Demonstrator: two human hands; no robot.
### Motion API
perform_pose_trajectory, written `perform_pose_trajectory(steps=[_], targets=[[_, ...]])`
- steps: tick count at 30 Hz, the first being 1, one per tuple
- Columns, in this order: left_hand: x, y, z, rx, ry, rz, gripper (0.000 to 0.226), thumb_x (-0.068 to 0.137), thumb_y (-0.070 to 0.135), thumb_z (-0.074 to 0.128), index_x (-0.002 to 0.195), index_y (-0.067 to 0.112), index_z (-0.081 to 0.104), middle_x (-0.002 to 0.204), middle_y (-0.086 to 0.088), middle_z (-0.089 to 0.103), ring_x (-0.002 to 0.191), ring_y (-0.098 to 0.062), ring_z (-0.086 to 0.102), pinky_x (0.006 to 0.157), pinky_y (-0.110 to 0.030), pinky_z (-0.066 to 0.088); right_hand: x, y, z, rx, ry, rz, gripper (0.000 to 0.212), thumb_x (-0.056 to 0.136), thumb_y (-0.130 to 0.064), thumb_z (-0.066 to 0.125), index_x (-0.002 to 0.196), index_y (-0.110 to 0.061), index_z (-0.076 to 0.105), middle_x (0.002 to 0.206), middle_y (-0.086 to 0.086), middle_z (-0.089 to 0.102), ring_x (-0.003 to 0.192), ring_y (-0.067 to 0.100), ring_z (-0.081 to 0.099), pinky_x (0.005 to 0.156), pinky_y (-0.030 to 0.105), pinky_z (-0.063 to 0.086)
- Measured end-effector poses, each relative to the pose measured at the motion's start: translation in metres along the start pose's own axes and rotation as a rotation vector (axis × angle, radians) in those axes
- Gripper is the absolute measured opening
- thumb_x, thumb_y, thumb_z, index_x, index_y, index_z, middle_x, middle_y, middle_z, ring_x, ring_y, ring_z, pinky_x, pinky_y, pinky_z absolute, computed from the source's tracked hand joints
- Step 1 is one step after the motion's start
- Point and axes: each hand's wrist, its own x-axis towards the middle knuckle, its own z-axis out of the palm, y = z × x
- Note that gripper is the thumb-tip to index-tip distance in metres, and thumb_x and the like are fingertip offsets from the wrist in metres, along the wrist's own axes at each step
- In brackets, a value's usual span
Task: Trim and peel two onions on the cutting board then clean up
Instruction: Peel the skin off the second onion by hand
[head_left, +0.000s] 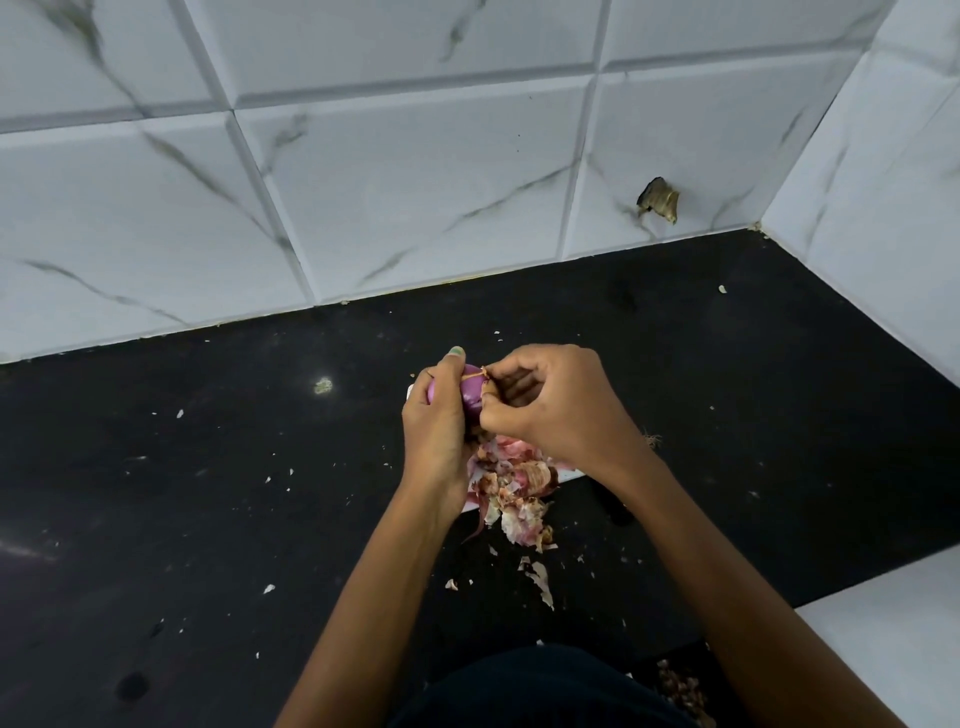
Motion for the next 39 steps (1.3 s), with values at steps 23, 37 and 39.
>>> perform_pose_trajectory(steps=[23,37,39], targets=[[-0.002,0.005,-0.002,-0.055,-0.085,-0.059,0.032,0.097,0.043,0.049,0.088,0.017,0.065,0.085,-0.001,0.070,0.071,-0.012,0.063,0.052,-0.022,0.048,0.005,0.027,0.008,0.005,0.079,0.140,0.017,0.097,-0.011,0.051,0.094,-0.010,0.067,0.077,-0.009,0.064,0.070,-0.002,0.062,0.065,0.010,0.049],[0.007,-0.001,-0.003,-0.030,-0.036,0.033,0.027,0.097,0.036,0.048,0.084,0.018,0.064,0.092,-0.010,0.054,0.089,-0.024,0.055,0.079,-0.039,0.050,-0.005,-0.001,0.010,0.097,0.092,0.012,0.019,0.074,-0.017,0.078,0.090,-0.010,0.070,0.078,-0.004,0.070,0.070,0.004,0.065,0.062,0.014,0.052],[0.007,-0.002,-0.005,-0.017,-0.039,0.037,0.028,0.097,0.036,0.047,0.084,0.018,0.064,0.094,-0.012,0.054,0.090,-0.026,0.055,0.080,-0.043,0.048,-0.004,-0.001,0.009,0.116,0.103,0.008,0.013,0.075,-0.013,0.076,0.086,-0.009,0.072,0.073,-0.005,0.069,0.066,0.004,0.064,0.060,0.015,0.052]])
